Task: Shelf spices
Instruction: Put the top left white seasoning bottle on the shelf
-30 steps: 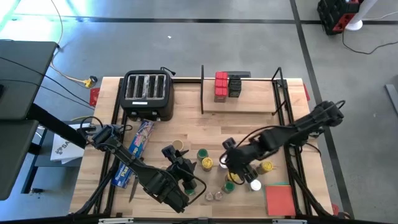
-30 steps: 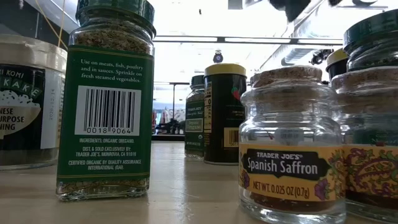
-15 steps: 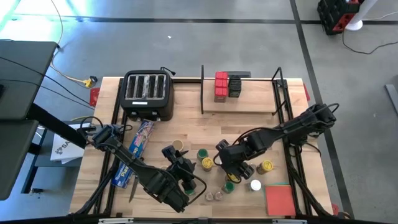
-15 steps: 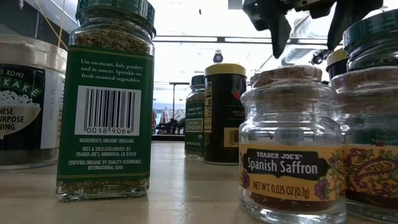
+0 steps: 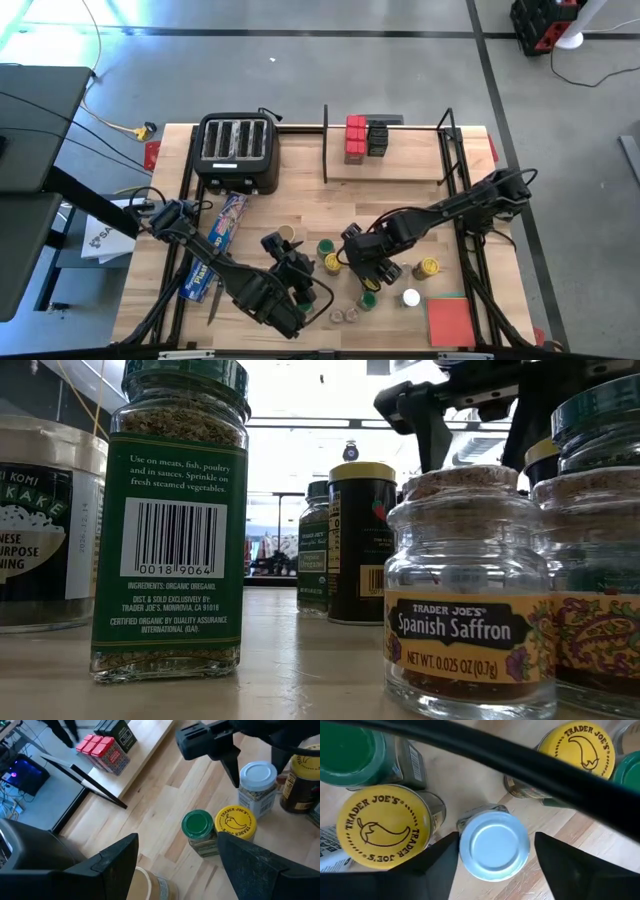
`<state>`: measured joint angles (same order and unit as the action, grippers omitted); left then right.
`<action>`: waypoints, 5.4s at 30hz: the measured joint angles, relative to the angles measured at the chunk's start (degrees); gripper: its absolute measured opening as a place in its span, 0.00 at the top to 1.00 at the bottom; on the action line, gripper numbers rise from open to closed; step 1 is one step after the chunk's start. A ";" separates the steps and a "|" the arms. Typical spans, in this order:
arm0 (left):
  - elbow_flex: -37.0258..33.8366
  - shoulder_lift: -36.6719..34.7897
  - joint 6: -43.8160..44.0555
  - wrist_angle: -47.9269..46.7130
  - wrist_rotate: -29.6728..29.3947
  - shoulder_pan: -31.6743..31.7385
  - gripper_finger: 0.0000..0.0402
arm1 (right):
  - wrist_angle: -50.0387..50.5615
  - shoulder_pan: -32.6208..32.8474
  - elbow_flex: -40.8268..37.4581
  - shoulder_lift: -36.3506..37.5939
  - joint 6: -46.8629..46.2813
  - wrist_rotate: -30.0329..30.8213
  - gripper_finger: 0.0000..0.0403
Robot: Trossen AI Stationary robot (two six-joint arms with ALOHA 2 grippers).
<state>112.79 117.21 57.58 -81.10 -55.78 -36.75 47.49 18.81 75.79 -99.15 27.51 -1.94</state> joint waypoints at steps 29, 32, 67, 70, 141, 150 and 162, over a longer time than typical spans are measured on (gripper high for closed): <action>0.00 0.00 0.22 0.25 -0.08 -0.07 0.33 | 5.52 0.42 -0.04 1.73 -8.31 0.78 0.71; 0.00 0.00 0.22 0.38 -0.15 -0.04 0.33 | 6.92 1.40 -0.17 3.50 -8.71 3.82 0.71; 0.00 0.00 0.24 0.40 -0.77 -0.47 0.33 | -4.26 4.89 0.00 4.23 -56.55 18.25 0.26; 0.00 0.00 0.25 0.39 -1.67 -0.85 0.33 | -5.34 6.59 0.00 2.51 -62.10 22.85 0.26; 0.00 0.00 0.80 1.35 -1.56 -1.62 0.33 | 18.17 -3.59 5.01 4.86 -59.72 12.58 0.24; 0.00 0.00 0.33 1.46 -1.70 -1.62 0.33 | 5.70 -5.83 -1.62 3.43 -63.17 9.93 0.24; 0.00 0.00 0.31 1.49 -1.47 -1.60 0.33 | 11.96 -7.20 -3.60 3.40 -51.60 6.19 0.28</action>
<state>112.79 117.21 57.89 -79.61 -57.25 -38.35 59.45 11.62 72.19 -95.74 -24.09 4.25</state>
